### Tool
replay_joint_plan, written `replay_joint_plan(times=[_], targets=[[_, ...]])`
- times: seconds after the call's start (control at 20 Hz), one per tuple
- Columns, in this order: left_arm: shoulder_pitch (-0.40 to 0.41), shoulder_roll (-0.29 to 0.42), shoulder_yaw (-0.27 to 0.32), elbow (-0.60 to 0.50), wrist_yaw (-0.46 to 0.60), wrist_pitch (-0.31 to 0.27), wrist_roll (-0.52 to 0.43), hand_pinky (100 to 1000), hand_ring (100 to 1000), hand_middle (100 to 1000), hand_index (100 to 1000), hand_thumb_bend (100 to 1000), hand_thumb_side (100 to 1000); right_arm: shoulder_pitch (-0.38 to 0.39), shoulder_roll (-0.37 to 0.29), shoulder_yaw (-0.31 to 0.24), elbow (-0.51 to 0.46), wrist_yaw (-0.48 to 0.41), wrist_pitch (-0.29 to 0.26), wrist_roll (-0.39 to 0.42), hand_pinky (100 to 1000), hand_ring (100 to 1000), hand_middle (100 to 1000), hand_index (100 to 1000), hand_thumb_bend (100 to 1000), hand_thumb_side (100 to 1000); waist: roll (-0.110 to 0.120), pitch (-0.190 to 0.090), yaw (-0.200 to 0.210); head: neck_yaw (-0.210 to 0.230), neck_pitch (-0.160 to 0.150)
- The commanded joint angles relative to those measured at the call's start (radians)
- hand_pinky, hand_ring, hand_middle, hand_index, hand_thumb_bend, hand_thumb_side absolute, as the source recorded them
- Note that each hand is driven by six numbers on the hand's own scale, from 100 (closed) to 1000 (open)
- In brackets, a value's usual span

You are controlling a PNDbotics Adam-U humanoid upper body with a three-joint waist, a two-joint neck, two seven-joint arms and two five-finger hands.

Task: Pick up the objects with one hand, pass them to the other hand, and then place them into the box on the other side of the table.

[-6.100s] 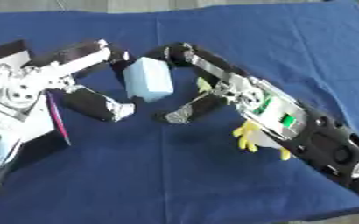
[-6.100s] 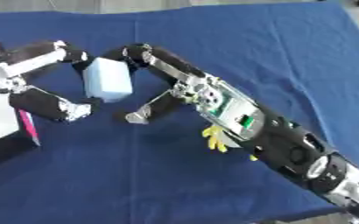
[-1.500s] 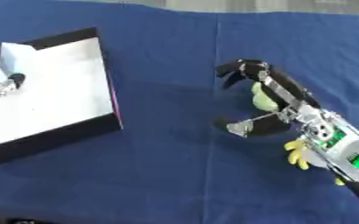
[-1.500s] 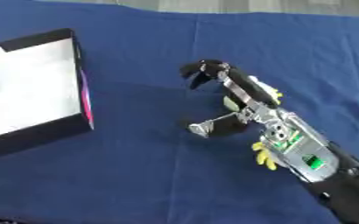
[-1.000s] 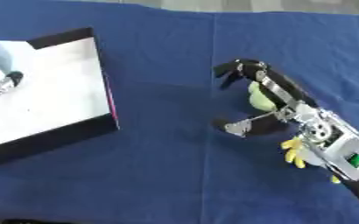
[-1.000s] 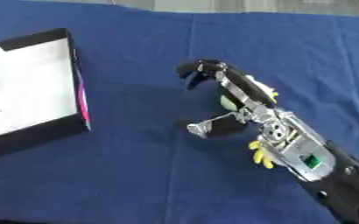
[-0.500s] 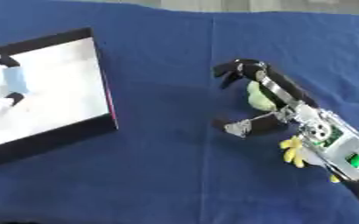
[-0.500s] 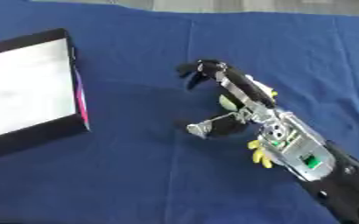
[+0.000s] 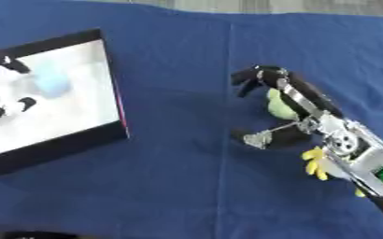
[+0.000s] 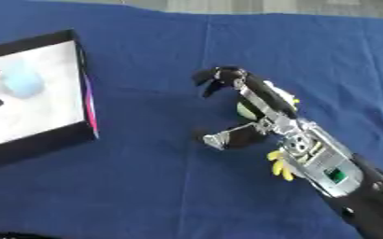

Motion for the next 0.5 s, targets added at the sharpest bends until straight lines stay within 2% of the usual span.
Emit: replay_joint_plan(times=[0.05, 0.15, 0.2, 0.3, 0.35, 0.45, 0.5], targets=[[-0.02, 0.02, 0.011, -0.005, 0.0, -0.002, 0.012, 1000, 853, 718, 785, 360, 236, -0.006, -0.015, -0.004, -0.021, 0.006, -0.002, -0.003, 734, 644, 712, 829, 519, 100, -0.007, -0.032, 0.0, 0.004, -0.01], [-0.018, 0.021, 0.013, -0.006, 0.002, -0.001, 0.017, 1000, 847, 705, 778, 325, 219, -0.004, -0.015, -0.003, -0.021, 0.008, 0.0, -0.002, 734, 644, 712, 829, 519, 100, -0.007, -0.032, 0.0, 0.002, -0.012], [-0.017, 0.022, 0.016, -0.008, 0.005, 0.003, 0.022, 1000, 840, 693, 773, 273, 196, -0.003, -0.014, -0.003, -0.021, 0.009, 0.0, -0.002, 735, 644, 712, 829, 514, 100, -0.007, -0.032, 0.0, 0.002, -0.012], [-0.014, 0.022, 0.024, -0.014, 0.021, 0.012, 0.038, 1000, 830, 677, 756, 100, 180, -0.002, -0.013, -0.004, -0.021, 0.011, 0.0, -0.003, 734, 644, 712, 829, 492, 100, -0.007, -0.033, 0.0, 0.0, -0.011], [-0.013, 0.02, 0.03, -0.022, 0.033, 0.012, 0.047, 1000, 826, 695, 751, 100, 209, -0.002, -0.013, -0.005, -0.021, 0.01, 0.0, -0.005, 734, 644, 713, 829, 478, 100, -0.008, -0.033, 0.0, -0.002, -0.011], [-0.006, 0.019, 0.046, -0.048, 0.063, 0.009, 0.067, 1000, 820, 727, 744, 100, 339, -0.002, -0.014, -0.01, -0.021, 0.006, -0.003, -0.012, 735, 645, 714, 830, 471, 100, -0.008, -0.034, 0.001, -0.014, -0.009], [-0.003, 0.021, 0.051, -0.066, 0.078, 0.011, 0.075, 1000, 812, 730, 744, 100, 333, -0.002, -0.016, -0.012, -0.021, 0.002, -0.007, -0.017, 735, 646, 715, 830, 470, 100, -0.008, -0.034, 0.001, -0.023, -0.008]])
